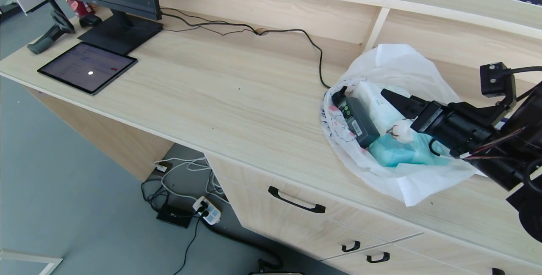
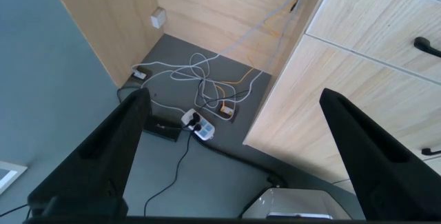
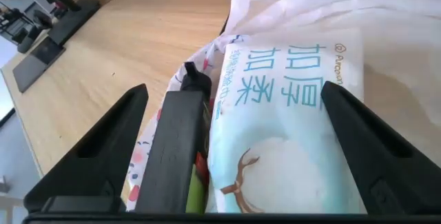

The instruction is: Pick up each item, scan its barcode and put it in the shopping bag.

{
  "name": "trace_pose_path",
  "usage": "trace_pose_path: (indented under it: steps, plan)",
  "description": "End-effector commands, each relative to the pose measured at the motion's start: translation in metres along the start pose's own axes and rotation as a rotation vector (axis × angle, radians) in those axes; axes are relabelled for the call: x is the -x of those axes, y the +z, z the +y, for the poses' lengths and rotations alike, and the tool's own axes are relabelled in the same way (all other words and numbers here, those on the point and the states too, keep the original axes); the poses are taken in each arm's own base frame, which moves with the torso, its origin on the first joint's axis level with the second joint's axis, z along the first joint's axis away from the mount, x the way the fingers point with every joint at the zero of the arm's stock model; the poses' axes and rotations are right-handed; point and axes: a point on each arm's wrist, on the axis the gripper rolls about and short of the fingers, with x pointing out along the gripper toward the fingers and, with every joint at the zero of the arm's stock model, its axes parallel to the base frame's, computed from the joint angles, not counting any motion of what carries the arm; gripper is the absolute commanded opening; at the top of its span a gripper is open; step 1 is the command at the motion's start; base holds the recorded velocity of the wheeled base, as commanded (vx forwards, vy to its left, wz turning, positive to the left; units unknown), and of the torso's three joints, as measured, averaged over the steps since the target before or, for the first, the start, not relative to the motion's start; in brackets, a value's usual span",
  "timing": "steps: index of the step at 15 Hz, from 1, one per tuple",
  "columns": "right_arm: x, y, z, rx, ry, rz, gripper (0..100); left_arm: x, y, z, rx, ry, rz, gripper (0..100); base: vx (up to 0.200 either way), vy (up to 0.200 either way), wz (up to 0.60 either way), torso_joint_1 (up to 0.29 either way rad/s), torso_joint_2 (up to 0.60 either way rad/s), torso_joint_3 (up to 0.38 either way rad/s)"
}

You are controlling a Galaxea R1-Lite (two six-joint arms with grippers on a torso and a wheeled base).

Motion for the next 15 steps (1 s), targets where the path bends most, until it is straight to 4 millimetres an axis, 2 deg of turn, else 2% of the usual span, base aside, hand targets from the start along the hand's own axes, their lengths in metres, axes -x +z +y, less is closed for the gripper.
trace_pose_path:
  steps: [1, 5, 7, 10, 12, 14, 15]
  plan:
    - [-0.002, 0.002, -0.004, 0.004, -0.010, -0.010, 100, 0.000, 0.000, 0.000, 0.000, 0.000, -0.001, 100, 0.000, 0.000, 0.00, 0.000, 0.00, 0.000]
    - [0.001, 0.019, 0.002, 0.045, 0.018, -0.105, 100, 0.000, 0.000, 0.000, 0.000, 0.000, -0.001, 100, 0.000, 0.000, 0.00, 0.000, 0.00, 0.000]
    - [0.025, 0.024, 0.011, 0.102, 0.031, -0.120, 100, 0.000, 0.000, 0.000, 0.000, 0.000, -0.001, 100, 0.000, 0.000, 0.00, 0.000, 0.00, 0.000]
    - [0.075, 0.027, 0.048, 0.157, 0.155, -0.126, 100, 0.000, 0.000, 0.000, 0.000, 0.000, -0.001, 100, 0.000, 0.000, 0.00, 0.000, 0.00, 0.000]
    - [0.095, 0.026, 0.061, 0.209, 0.210, -0.128, 100, 0.000, 0.000, 0.000, 0.000, 0.000, -0.001, 100, 0.000, 0.000, 0.00, 0.000, 0.00, 0.000]
    - [0.110, 0.012, 0.057, 0.229, 0.184, -0.058, 100, 0.000, 0.000, 0.000, 0.000, 0.000, -0.001, 100, 0.000, 0.000, 0.00, 0.000, 0.00, 0.000]
    - [0.124, -0.012, 0.049, 0.233, 0.148, 0.058, 100, 0.000, 0.000, 0.000, -0.002, 0.000, 0.000, 100, 0.000, 0.000, 0.00, 0.000, 0.00, 0.000]
